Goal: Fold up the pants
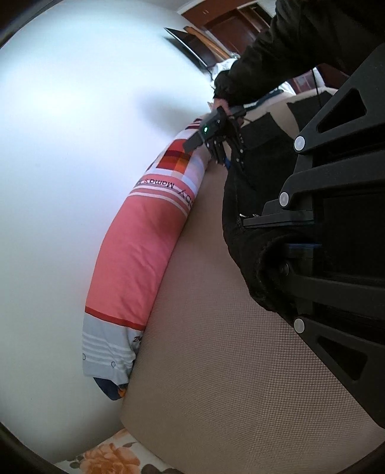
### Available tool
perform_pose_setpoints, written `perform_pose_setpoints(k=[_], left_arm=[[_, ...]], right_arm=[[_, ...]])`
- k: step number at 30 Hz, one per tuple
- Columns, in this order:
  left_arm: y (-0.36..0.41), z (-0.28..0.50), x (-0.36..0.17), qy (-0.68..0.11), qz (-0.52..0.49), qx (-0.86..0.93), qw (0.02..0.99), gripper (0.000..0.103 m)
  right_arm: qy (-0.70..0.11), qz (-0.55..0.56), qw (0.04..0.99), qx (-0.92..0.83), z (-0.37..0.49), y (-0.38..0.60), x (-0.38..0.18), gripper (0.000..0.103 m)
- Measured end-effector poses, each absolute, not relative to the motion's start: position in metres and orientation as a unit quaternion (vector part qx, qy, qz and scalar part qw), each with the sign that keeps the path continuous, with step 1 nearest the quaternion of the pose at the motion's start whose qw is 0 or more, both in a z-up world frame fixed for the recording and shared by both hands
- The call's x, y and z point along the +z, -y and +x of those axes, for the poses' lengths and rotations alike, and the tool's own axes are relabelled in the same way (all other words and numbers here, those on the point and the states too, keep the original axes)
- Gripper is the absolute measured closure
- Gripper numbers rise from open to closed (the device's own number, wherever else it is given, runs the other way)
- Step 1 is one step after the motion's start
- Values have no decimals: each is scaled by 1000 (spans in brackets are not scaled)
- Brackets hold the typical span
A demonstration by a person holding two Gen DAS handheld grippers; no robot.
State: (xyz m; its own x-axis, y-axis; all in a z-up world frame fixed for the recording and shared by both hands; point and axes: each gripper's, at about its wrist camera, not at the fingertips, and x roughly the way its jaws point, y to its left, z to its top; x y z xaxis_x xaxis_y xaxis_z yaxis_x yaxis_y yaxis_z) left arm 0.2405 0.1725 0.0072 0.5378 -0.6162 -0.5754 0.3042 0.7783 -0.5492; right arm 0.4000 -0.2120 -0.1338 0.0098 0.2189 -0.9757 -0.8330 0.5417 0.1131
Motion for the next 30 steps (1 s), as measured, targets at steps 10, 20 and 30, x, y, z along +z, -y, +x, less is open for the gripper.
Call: perform_pose_setpoints(k=[10, 20, 30], left_arm=[[-185, 215, 12, -400, -192, -279, 852, 95], [-205, 120, -17, -455, -152, -313, 820, 92], [-202, 71, -89, -568, -84, -288, 766, 86]], right_arm=[[-461, -265, 802, 273, 295, 222, -77, 96], [-464, -193, 831, 238, 124, 229, -73, 98], [-532, -127, 799, 250, 63, 214, -163, 98]])
